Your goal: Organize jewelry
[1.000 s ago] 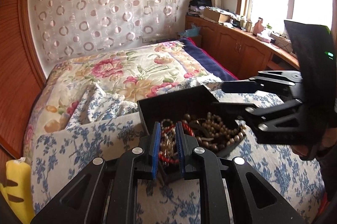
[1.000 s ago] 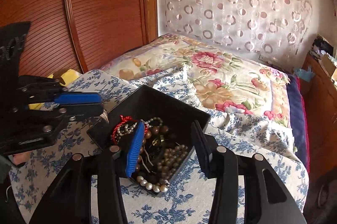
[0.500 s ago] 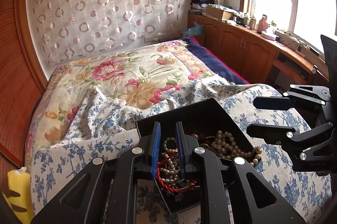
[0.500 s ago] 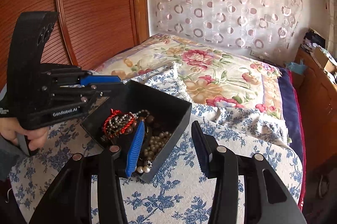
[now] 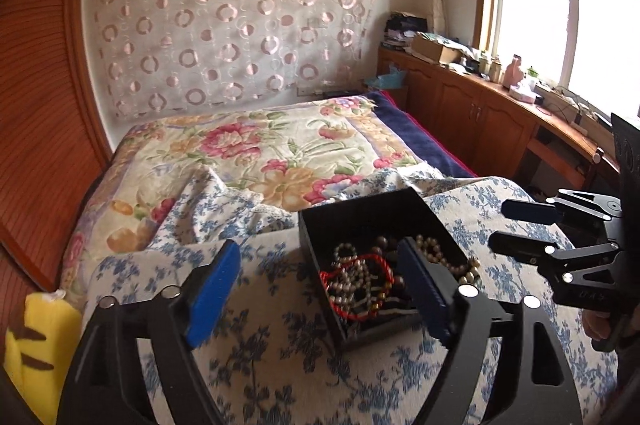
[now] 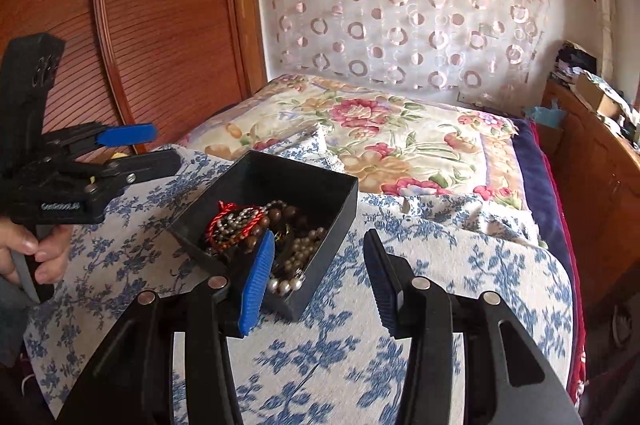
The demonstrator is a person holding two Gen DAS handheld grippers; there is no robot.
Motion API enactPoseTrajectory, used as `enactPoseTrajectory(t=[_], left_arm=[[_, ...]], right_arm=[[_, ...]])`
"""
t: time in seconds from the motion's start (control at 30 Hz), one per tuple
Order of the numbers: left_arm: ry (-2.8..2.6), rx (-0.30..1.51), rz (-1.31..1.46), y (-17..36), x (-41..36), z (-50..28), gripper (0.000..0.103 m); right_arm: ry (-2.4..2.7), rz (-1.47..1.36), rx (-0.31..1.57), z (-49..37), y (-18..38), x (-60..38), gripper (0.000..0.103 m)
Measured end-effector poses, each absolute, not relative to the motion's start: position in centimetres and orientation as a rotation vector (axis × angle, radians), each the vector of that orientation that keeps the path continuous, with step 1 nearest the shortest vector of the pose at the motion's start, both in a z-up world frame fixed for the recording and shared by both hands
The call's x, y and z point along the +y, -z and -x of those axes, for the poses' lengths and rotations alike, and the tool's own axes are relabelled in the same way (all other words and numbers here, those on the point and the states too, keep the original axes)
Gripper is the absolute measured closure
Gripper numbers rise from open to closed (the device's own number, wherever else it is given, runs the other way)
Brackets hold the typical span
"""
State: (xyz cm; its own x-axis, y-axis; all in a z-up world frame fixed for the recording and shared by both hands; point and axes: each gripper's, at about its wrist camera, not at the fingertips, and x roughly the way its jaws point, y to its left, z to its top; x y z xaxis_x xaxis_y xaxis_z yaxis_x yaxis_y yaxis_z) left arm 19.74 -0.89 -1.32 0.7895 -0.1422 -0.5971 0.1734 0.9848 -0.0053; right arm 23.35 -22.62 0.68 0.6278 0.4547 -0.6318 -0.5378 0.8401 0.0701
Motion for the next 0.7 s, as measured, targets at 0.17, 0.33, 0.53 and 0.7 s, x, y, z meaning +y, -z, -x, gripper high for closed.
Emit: enactPoseTrajectory(t=[0.17, 0.33, 0.53, 0.7], left_arm=[[0.146, 0.632, -0.05, 0.9, -0.7, -17.0, 0.011], [0.125, 0.635, -0.047, 0.8, -0.8, -14.3, 0.008], [0.112, 0.624, -0.04, 0.6, -1.0, -11.3, 0.008], [0.105, 0.594, -0.039, -0.1, -1.3, -8.6, 0.008]], right_arm=[[-0.533, 0.101, 0.659, -20.8, -1.5, -22.9, 0.033], [-0.496, 0.083, 0.659, -18.9, -1.8, -23.0, 0.028], [-0.461, 0.055, 0.613, -15.9, -2.4, -23.7, 0.007], [-0.44, 0.031, 0.569, -13.7, -3.8, -24.5, 0.003]])
